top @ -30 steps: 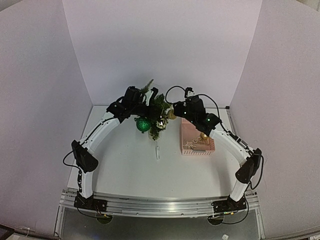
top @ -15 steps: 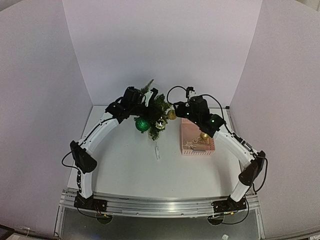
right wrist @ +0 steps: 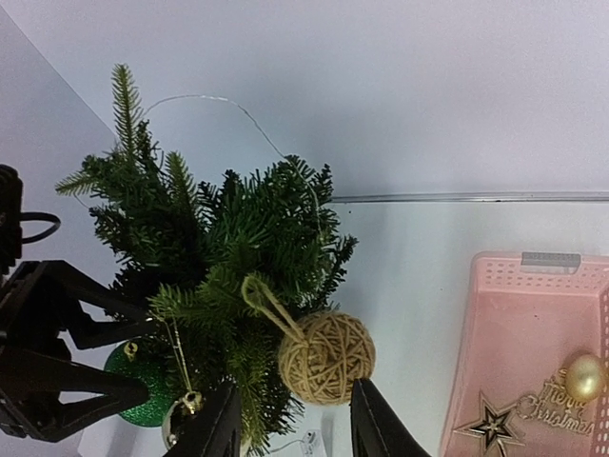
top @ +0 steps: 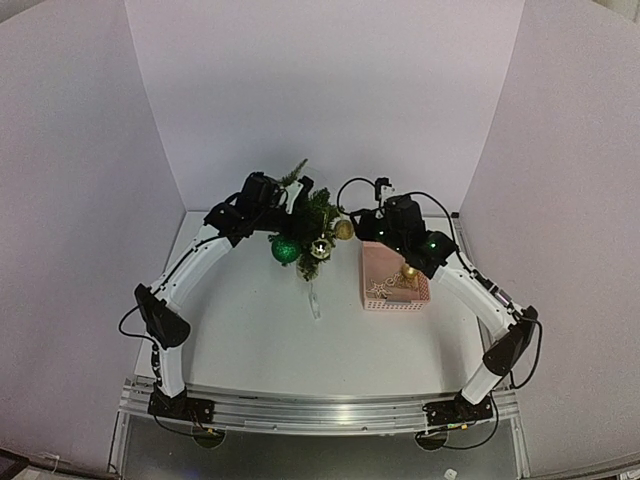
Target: Decorate the small christmas tree
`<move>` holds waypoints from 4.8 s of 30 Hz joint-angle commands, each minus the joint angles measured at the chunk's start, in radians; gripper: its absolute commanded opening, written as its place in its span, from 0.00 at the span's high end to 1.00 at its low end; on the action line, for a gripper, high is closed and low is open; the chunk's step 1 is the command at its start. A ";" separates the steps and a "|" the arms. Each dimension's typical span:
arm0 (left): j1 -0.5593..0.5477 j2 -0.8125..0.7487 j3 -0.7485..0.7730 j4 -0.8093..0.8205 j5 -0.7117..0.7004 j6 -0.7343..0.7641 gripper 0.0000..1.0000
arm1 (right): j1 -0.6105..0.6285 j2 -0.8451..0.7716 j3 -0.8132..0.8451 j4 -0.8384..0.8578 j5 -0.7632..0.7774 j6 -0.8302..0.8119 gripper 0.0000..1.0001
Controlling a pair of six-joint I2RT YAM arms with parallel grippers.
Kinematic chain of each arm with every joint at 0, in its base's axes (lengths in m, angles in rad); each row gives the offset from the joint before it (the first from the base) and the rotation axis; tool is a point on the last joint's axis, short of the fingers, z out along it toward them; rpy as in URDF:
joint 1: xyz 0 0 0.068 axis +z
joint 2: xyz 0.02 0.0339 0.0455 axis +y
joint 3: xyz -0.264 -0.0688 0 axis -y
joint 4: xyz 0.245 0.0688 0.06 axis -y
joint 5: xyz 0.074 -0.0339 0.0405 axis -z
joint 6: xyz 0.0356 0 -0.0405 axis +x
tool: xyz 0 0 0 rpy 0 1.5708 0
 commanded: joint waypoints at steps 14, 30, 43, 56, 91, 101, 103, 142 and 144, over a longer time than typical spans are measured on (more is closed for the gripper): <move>0.197 -0.237 0.076 -0.166 0.117 0.101 0.07 | -0.317 0.024 -0.096 -0.330 -0.005 -0.013 0.30; 0.501 -0.195 0.023 -0.240 -0.179 0.035 0.04 | -0.337 0.572 0.345 -0.709 0.129 -0.166 0.46; 0.560 -0.154 0.010 -0.221 -0.130 0.007 0.03 | -0.375 0.739 0.454 -0.731 0.189 -0.166 0.39; 0.583 -0.122 0.055 -0.243 -0.076 -0.030 0.03 | -0.383 0.782 0.451 -0.727 0.102 -0.117 0.38; 0.599 -0.128 0.046 -0.247 0.000 -0.043 0.03 | -0.392 0.689 0.464 -0.702 0.067 -0.153 0.70; 0.599 -0.130 0.041 -0.244 0.035 -0.043 0.03 | -0.392 0.497 0.419 -0.697 -0.023 -0.249 0.74; 0.599 -0.130 0.039 -0.242 0.040 -0.043 0.03 | -0.392 0.459 0.416 -0.697 -0.055 -0.270 0.75; 0.599 -0.316 -0.387 -0.065 0.168 0.176 0.00 | -0.316 0.341 0.754 -0.283 -0.751 -0.268 0.76; 0.599 -0.335 -0.426 -0.018 0.198 0.184 0.01 | -0.294 0.351 0.774 -0.246 -0.750 -0.249 0.77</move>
